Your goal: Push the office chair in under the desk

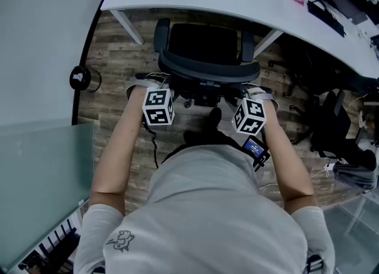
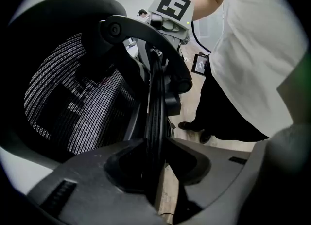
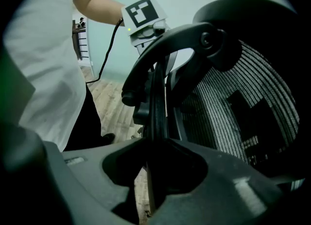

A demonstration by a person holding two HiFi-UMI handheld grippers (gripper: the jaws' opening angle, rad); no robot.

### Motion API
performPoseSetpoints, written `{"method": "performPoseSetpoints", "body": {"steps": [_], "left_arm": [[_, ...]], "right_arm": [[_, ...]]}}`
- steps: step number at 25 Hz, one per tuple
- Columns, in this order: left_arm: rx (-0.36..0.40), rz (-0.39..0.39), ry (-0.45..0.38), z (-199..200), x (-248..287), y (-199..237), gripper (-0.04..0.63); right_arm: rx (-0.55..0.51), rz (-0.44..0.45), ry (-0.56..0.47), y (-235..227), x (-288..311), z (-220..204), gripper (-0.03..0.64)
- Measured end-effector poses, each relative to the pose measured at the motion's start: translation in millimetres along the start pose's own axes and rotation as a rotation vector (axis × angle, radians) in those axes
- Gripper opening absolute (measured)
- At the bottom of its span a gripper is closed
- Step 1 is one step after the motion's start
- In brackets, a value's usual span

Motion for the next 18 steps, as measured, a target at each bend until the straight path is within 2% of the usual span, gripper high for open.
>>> {"method": "performPoseSetpoints", "body": {"steps": [14, 18], "left_arm": [[0.001, -0.012, -0.005, 15, 14, 20, 0.117], [-0.01, -0.037, -0.003, 16, 20, 31, 0.117]], "right_arm": [[-0.004, 0.018, -0.019, -21, -3, -21, 0.115], [-0.005, 0.02, -0.011, -31, -2, -24, 0.116]]}}
Point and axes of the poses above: the fingertips, and each gripper's own axes: x forward along the fingers, y to its left, z out of its top, the point moved 7 cm from there along -x, backward along the fingers, and after that the axes turned 5 degrees about z, right-handed, at the moved point
